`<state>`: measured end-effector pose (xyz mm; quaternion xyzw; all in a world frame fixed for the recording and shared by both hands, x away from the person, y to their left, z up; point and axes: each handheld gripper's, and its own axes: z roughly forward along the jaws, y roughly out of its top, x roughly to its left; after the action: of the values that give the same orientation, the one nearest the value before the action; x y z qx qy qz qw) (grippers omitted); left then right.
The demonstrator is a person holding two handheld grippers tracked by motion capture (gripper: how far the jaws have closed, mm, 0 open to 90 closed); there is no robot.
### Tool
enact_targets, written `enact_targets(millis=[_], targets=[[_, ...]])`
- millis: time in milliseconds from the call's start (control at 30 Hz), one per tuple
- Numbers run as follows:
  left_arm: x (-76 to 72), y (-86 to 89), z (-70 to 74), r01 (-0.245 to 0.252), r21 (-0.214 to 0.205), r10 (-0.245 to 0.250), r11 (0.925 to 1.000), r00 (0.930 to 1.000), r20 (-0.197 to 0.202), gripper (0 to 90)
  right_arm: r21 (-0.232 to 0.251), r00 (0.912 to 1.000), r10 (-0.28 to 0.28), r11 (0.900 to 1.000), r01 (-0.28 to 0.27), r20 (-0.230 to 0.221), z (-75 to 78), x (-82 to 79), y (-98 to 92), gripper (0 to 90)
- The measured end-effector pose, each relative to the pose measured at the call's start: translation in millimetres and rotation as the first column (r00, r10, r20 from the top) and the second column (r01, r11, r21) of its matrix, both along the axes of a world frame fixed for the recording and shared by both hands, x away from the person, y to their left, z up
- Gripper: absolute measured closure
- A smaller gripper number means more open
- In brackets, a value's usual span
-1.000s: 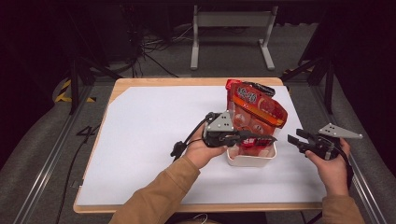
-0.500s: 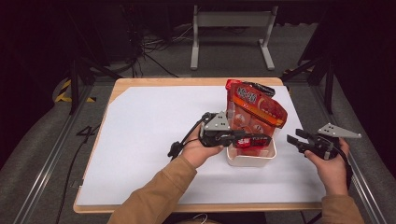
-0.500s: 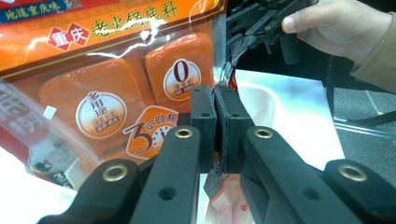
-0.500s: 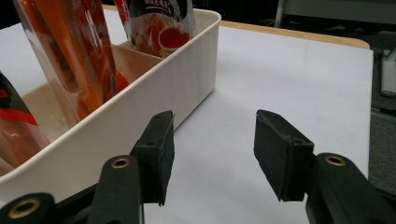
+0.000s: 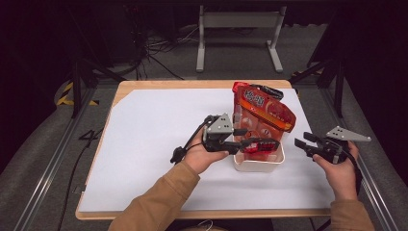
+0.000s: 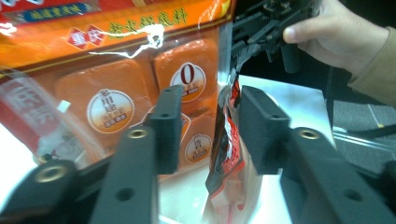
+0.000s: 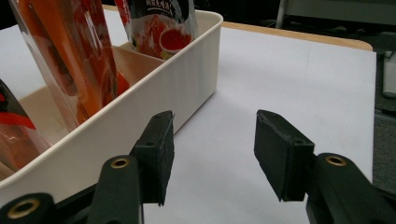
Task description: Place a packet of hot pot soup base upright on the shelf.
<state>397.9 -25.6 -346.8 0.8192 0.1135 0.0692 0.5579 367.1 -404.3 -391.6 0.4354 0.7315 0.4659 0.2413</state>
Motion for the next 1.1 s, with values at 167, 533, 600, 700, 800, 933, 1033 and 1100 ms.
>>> enact_targets(millis=[167,533,600,700,800,933,1033,1100], targets=[[-3.8,10.9,10.8,-0.017,-0.020,0.017,0.9997,0.9998,0.006,51.8,0.005,0.9999,0.010,0.9999,-0.010,0.004,2.7,1.0,2.8,48.0],[-11.8,54.0,35.2,-0.090,-0.041,0.091,0.9951,0.9958,0.014,41.4,0.003,0.9996,0.027,0.9996,-0.027,0.003,5.0,4.3,7.4,46.8],[-12.1,64.2,38.1,-0.106,-0.045,0.107,0.9933,0.9942,0.011,39.0,0.004,0.9995,0.030,0.9995,-0.030,0.007,5.4,4.1,7.6,45.6],[-12.6,79.4,40.9,-0.134,-0.043,0.134,0.9901,0.9909,0.007,35.2,0.002,0.9995,0.029,0.9996,-0.029,0.016,6.0,3.4,7.5,42.8],[-13.9,95.2,41.6,-0.156,-0.037,0.157,0.9870,0.9875,0.015,33.5,0.002,0.9994,0.030,0.9995,-0.030,0.017,6.6,2.4,6.5,41.8],[-15.4,118.1,39.9,-0.193,-0.020,0.194,0.9809,0.9806,0.029,31.7,0.002,0.9991,0.035,0.9994,-0.035,0.023,7.4,1.2,5.5,41.2],[-16.4,138.3,38.3,-0.224,-0.010,0.225,0.9744,0.9740,0.030,28.3,0.003,0.9991,0.039,0.9992,-0.039,0.018,7.6,0.1,5.9,40.7],[-18.3,149.7,38.1,-0.250,0.008,0.249,0.9682,0.9674,0.045,27.5,0.003,0.9989,0.043,0.9991,-0.043,0.021,7.6,-0.4,6.3,40.3]])
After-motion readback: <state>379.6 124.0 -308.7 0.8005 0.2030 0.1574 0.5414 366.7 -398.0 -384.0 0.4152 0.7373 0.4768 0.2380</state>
